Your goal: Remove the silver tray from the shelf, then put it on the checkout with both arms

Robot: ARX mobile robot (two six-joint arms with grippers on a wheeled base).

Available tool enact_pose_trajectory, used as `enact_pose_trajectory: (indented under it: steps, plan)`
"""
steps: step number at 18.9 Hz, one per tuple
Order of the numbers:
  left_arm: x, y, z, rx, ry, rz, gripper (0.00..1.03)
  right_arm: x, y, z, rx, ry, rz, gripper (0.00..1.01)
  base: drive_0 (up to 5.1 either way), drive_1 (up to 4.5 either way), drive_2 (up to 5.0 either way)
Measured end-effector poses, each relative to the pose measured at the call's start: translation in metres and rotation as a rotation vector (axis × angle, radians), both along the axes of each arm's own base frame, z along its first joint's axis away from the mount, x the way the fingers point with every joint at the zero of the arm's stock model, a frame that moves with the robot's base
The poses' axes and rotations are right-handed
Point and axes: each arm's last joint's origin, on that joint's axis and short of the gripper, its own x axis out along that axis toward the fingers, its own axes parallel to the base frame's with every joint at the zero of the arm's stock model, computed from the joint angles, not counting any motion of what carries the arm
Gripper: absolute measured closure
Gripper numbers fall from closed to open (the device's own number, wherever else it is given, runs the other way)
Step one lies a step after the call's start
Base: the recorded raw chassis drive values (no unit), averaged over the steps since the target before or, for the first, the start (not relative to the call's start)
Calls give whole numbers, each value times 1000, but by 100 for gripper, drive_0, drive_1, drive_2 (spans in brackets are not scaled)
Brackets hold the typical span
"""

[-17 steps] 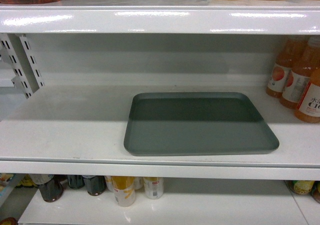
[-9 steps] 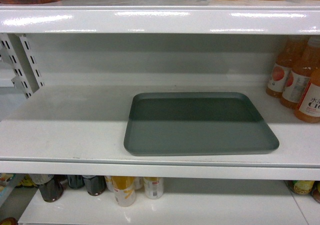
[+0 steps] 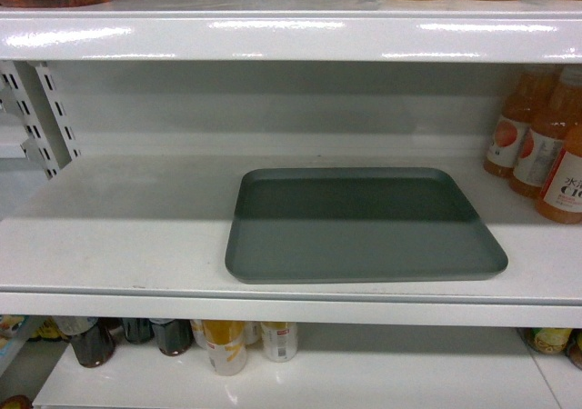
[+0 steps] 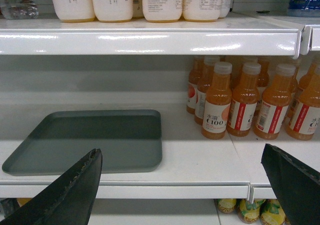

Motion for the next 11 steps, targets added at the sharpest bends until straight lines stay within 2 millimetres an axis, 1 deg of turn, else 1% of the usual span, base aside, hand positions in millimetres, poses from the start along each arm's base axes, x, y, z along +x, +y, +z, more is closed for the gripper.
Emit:
enact_pose_trajectory:
  steps: [11]
  plan:
    - [0, 0, 0, 0, 0, 0, 5, 0, 0, 0, 0, 0, 0, 3, 0, 0, 0]
